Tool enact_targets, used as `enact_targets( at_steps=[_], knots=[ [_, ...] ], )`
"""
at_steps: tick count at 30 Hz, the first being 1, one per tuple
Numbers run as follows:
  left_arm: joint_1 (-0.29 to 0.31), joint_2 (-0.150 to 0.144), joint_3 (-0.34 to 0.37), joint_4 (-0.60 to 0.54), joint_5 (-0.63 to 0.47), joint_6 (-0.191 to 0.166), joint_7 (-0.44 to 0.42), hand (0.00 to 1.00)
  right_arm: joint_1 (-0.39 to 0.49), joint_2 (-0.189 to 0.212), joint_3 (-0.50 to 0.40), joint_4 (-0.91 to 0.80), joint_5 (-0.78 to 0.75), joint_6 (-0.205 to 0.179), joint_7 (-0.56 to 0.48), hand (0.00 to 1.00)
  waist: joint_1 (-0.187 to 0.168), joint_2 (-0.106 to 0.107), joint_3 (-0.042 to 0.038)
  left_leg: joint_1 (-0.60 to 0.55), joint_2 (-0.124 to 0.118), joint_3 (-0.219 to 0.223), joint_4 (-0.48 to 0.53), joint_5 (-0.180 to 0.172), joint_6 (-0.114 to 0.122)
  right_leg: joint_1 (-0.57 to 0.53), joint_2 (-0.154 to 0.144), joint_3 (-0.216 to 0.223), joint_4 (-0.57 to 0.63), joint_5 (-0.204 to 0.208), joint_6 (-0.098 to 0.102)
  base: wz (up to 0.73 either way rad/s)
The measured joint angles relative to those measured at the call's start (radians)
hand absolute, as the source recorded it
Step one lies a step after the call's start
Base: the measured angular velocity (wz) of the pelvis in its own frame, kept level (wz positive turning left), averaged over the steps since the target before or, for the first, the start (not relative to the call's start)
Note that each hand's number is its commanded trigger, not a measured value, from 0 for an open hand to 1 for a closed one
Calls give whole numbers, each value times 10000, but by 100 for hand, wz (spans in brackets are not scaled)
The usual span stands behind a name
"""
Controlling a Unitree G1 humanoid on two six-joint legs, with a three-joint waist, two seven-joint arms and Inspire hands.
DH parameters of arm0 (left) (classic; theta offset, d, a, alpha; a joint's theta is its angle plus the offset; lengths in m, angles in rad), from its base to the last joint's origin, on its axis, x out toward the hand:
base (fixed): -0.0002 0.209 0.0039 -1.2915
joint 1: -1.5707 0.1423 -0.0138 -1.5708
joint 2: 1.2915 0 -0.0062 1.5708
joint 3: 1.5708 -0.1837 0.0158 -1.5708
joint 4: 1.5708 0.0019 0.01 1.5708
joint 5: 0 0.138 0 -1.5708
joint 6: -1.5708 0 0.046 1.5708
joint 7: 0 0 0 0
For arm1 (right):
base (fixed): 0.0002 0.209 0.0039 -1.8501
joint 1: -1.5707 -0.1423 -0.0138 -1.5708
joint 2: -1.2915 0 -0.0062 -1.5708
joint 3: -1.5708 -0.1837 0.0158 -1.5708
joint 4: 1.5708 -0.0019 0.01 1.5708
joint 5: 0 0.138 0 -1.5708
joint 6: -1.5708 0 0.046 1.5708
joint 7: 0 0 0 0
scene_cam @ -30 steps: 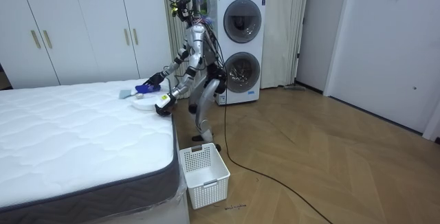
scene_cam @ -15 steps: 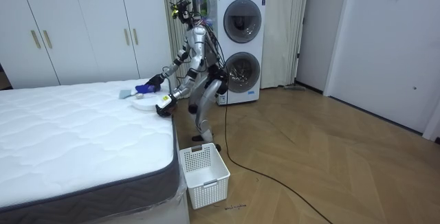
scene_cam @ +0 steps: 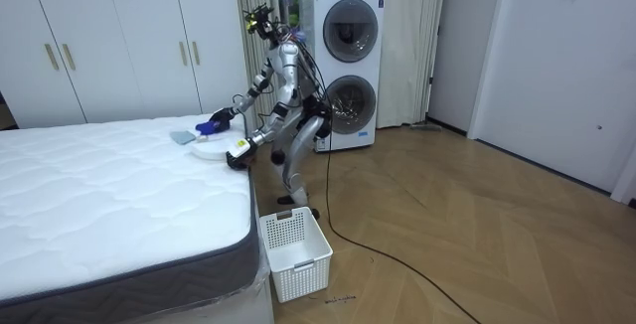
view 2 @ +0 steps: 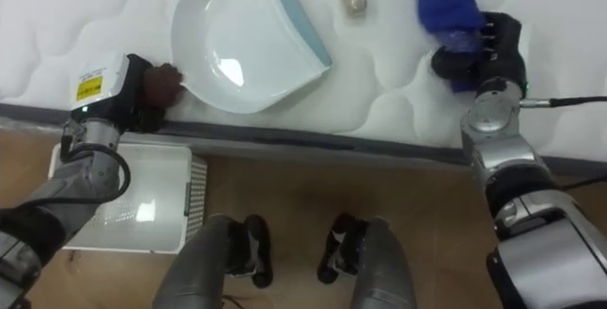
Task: Clean bed
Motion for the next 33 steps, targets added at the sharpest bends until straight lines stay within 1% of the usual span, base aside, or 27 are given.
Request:
enact_targets(
  at_steps=[3, 7, 10, 18, 23, 26, 29, 31, 33],
  knots=[
    [4, 17, -1, -18, -1, 8, 110, 100, -82, 4, 44, 40, -202, 155, -218, 100, 44, -5, 3, -90, -4, -94, 167, -57, -93, -53, 7, -49, 203, -171, -96, 9],
    [-32, 52, -3, -41, -20, 73, 181, 100, -107, 119, 162, 154, -184, 157, -424, 100, 33, -3, 3, -233, 9, -303, 301, -70, -252, -61, 15, -236, 341, -257, -229, 9],
    [-50, 66, -2, -37, -22, 81, 189, 100, -150, 224, 159, 253, -11, 157, -505, 100, 41, -2, 3, -251, 14, -384, 321, -65, -295, -58, 33, -261, 352, -302, -280, 3],
    [-112, 71, -39, -58, -29, 102, 143, 100, -182, 285, 149, 373, 412, 160, -510, 100, 21, 1, 4, -324, -11, -473, 419, -73, -299, -48, 37, -301, 365, -320, -262, 0],
    [-141, 80, -40, -53, -225, 102, 108, 100, -181, 283, 161, 370, 406, 159, -593, 100, 39, 19, 10, -337, 25, -456, 442, -79, -292, -43, 91, -306, 357, -315, -254, 0],
    [-143, 80, -35, -52, -246, 104, 107, 100, -178, 283, 161, 361, 372, 156, -660, 100, 38, 50, 19, -336, 43, -460, 443, -77, -295, -33, 175, -305, 345, -317, -253, 0],
    [-122, 79, -19, -28, -232, 110, 77, 100, -140, 284, 138, 383, -84, 181, -727, 100, 46, 56, 21, -234, 60, -465, 441, -92, -316, 66, 137, -307, 333, -317, -255, 0],
    [-92, 77, -10, -100, -237, 223, -77, 100, -102, 280, 126, 367, -538, 355, -730, 100, 41, 56, 21, -104, 65, -481, 437, -129, -331, 180, 136, -302, 333, -318, -255, -2],
    [-81, 78, -11, -90, -171, 273, -115, 100, -101, 278, 62, 342, -911, 401, -752, 100, 31, 56, 20, -54, 72, -472, 431, -141, -333, 217, 133, -289, 332, -318, -254, -2]
  ],
)
